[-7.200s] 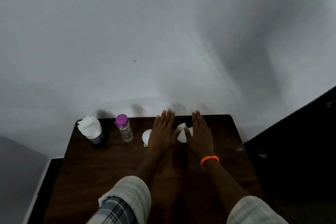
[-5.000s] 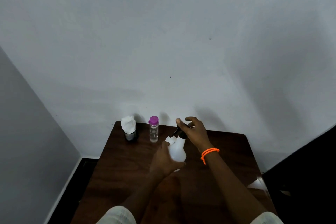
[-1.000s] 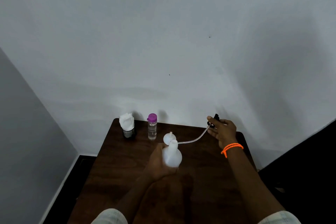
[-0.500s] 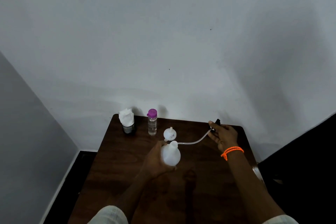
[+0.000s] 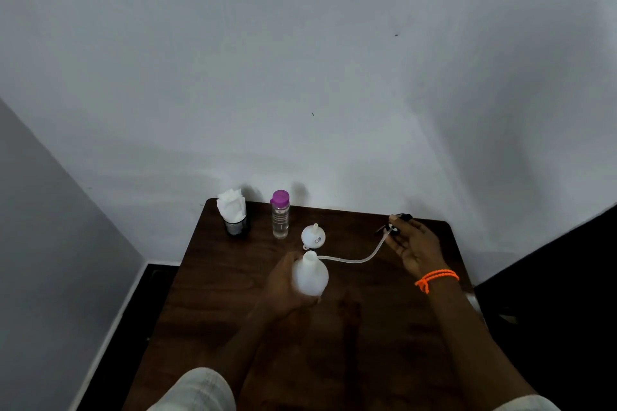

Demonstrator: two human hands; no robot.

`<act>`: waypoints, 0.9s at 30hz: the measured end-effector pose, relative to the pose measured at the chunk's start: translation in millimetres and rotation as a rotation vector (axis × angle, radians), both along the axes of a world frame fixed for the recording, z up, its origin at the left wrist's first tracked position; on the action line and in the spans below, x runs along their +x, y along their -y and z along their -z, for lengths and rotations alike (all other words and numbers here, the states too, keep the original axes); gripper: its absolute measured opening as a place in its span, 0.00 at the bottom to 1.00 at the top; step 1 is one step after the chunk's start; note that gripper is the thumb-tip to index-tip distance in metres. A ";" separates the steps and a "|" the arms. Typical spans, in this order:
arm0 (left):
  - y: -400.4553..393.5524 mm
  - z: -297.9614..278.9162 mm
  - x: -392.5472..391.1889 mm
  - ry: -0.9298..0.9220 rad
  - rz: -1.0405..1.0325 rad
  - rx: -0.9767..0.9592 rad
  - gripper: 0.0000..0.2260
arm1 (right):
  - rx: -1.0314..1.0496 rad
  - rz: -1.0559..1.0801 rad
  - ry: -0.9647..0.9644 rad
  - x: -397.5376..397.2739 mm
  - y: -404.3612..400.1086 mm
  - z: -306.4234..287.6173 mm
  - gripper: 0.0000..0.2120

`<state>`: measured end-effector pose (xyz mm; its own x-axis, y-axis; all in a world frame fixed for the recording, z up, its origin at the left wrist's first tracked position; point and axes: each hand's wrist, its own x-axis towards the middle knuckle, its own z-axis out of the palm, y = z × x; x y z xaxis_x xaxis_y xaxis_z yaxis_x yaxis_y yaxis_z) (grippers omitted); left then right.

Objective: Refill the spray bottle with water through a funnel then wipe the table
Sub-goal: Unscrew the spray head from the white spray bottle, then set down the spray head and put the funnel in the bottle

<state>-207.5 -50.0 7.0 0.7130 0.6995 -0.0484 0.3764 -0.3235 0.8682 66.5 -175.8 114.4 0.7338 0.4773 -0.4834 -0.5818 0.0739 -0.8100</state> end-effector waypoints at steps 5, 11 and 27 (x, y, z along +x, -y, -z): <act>-4.7 14.1 -0.2 -0.051 -0.024 0.000 0.42 | 0.005 -0.053 -0.030 13.5 10.1 14.6 0.09; -7.9 26.9 -5.2 -0.072 -0.072 -0.031 0.36 | -0.072 -0.149 -0.085 20.6 29.0 48.3 0.16; 7.8 96.3 7.5 -0.148 -0.030 -0.066 0.45 | -0.465 -0.464 -0.149 -32.1 12.1 177.1 0.21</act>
